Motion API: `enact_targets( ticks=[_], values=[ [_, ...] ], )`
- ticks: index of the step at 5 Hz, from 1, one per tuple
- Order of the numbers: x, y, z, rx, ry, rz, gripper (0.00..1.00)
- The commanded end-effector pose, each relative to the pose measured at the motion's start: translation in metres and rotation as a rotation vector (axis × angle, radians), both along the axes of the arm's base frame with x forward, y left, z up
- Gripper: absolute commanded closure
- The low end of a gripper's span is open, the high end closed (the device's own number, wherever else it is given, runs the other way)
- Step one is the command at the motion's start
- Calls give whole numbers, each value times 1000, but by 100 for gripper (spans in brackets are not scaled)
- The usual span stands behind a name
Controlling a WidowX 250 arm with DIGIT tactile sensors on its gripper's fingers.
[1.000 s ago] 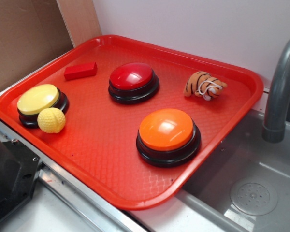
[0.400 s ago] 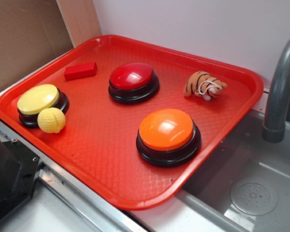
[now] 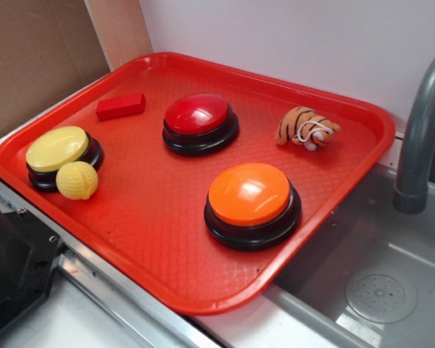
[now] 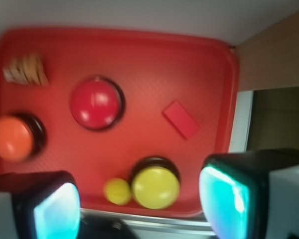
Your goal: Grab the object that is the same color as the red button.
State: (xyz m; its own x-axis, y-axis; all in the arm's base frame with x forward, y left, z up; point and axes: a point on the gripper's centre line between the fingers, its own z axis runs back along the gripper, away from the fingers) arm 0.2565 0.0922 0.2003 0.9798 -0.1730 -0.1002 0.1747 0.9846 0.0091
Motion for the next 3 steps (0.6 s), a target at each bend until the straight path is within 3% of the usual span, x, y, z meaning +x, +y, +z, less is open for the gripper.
enact_targets(
  ticks=[1, 2, 3],
  values=[
    [-1, 57, -61, 75, 0, -271, 0],
    [-14, 65, -84, 30, 14, -314, 0],
    [-14, 56, -109, 67, 29, -340, 0]
  ],
)
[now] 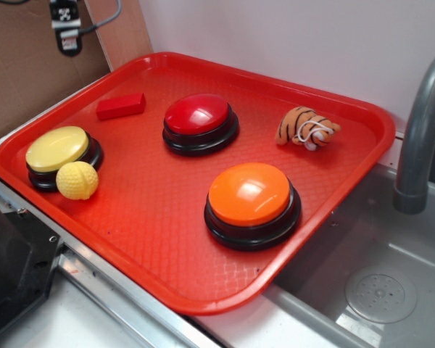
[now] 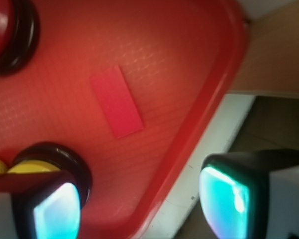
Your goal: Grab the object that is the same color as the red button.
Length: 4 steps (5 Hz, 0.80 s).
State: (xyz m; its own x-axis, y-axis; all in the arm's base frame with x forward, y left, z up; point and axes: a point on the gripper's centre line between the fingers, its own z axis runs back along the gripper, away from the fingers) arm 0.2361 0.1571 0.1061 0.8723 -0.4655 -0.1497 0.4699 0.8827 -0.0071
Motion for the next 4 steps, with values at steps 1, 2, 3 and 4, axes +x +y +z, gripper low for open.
enact_targets(
  ticks=[1, 2, 3, 4],
  values=[
    [12, -15, -34, 87, -2, -26, 0],
    [16, -25, -63, 137, 34, -28, 0],
    [20, -31, -79, 139, 53, -30, 0],
    [20, -29, -88, 151, 69, -22, 0]
  ],
)
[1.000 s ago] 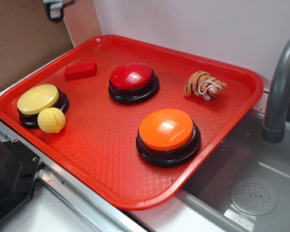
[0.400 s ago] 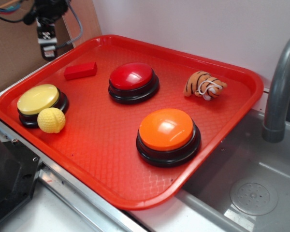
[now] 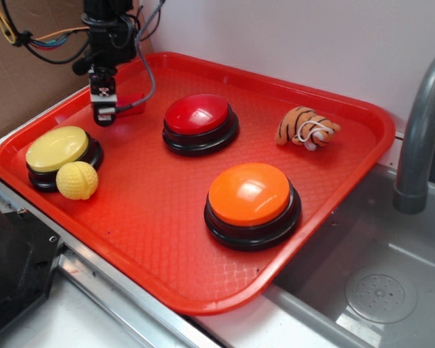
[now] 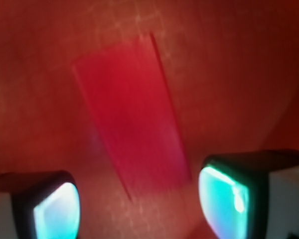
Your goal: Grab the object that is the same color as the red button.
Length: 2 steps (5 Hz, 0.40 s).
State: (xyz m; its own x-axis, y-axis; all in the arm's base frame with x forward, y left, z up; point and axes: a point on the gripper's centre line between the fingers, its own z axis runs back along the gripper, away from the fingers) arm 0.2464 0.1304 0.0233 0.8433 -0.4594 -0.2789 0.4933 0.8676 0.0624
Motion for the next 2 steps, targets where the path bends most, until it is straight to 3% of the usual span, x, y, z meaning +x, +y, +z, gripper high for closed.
enact_targets(
  ticks=[1, 2],
  values=[
    [12, 0, -17, 33, 14, 8, 0],
    [14, 0, -30, -11, 36, 40, 100]
  ],
)
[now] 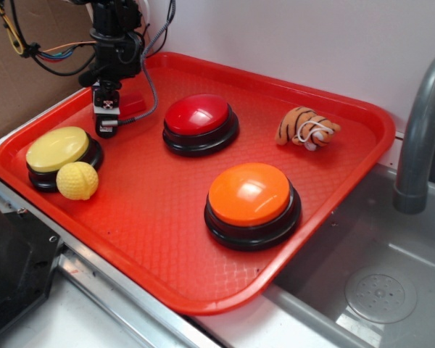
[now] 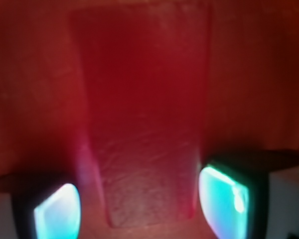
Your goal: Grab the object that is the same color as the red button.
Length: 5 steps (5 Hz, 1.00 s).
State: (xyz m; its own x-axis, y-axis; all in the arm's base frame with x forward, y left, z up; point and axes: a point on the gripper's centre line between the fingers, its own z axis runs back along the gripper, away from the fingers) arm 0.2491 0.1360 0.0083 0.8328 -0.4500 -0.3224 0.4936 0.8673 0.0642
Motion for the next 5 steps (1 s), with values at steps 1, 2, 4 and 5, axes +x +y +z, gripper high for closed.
enact_targets(
  ticks=[1, 2, 4, 5],
  values=[
    [12, -5, -16, -54, -6, 77, 100],
    [12, -9, -8, -63, -1, 129, 100],
    [-6, -54, 93, -102, -128, 418, 100],
    [-32, -77, 144, -169, -193, 474, 100]
  ],
)
